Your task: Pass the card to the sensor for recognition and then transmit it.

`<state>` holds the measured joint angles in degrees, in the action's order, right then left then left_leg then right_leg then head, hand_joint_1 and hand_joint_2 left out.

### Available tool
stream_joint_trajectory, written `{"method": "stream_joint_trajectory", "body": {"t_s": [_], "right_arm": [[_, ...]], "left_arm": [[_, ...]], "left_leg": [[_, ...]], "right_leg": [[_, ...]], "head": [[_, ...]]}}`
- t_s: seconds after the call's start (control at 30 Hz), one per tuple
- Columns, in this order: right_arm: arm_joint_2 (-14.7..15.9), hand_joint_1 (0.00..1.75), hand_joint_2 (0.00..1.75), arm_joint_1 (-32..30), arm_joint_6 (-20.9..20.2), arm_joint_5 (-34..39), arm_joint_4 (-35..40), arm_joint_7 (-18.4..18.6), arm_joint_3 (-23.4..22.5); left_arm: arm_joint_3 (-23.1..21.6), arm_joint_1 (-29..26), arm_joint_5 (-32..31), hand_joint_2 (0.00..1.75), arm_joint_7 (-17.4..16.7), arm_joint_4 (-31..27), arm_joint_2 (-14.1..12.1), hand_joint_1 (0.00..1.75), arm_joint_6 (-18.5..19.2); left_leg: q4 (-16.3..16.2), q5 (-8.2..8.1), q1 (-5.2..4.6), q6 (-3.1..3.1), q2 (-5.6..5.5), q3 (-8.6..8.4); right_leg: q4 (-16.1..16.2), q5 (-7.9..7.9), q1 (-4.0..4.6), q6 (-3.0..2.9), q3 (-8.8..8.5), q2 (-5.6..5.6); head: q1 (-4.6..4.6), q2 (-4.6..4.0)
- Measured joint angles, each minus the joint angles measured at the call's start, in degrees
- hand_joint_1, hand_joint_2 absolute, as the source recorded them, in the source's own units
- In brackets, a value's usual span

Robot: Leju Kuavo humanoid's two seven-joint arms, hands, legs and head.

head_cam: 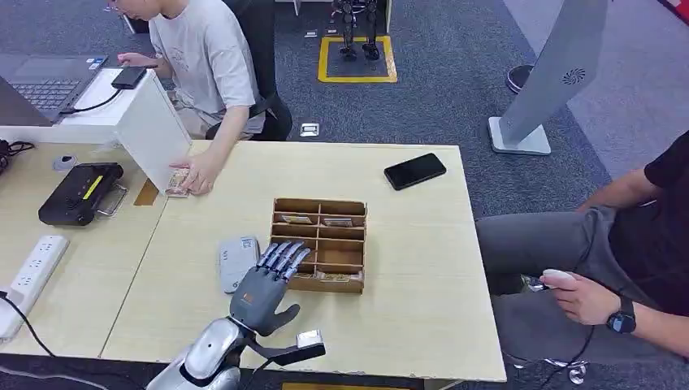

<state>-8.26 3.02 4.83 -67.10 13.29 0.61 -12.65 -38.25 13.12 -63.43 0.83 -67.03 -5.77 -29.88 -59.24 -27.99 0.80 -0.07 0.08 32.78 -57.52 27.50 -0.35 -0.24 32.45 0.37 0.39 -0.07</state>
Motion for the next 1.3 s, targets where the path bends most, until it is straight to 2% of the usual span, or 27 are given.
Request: {"method": "stream_joint_trajectory", "body": {"t_s": [0.93, 0.97, 1.3], "right_arm": [[0.07, 0.00, 1.75, 0.36, -0.66, 3.08, 0.48, 0.57, 3.15], [0.07, 0.00, 1.75, 0.35, -0.66, 3.34, 0.50, 0.59, 3.39], [0.26, 0.00, 1.75, 0.32, -0.68, 4.09, 0.55, 0.70, 4.39]], "left_arm": [[0.00, 1.28, 0.68, 1.75, 0.39, 2.14, 0.81, 0.00, -0.22], [0.00, 1.30, 0.63, 1.75, 0.35, 2.21, 0.81, 1.69, -0.22], [0.00, 1.70, 1.03, 1.75, 0.50, 2.86, 0.92, 1.69, 0.04]], "left_leg": [[0.00, 0.00, 0.00, 0.00, 0.01, 0.00], [0.00, 0.00, 0.00, 0.00, 0.01, 0.00], [0.00, 0.00, 0.00, 0.00, 0.00, 0.00]], "right_leg": [[0.00, 0.00, 0.00, 0.00, 0.00, 0.00], [0.00, 0.00, 0.00, 0.00, 0.00, 0.01], [0.00, 0.00, 0.00, 0.00, 0.00, 0.00]], "head": [[0.00, 0.00], [0.00, 0.00], [0.00, 0.00]]}}
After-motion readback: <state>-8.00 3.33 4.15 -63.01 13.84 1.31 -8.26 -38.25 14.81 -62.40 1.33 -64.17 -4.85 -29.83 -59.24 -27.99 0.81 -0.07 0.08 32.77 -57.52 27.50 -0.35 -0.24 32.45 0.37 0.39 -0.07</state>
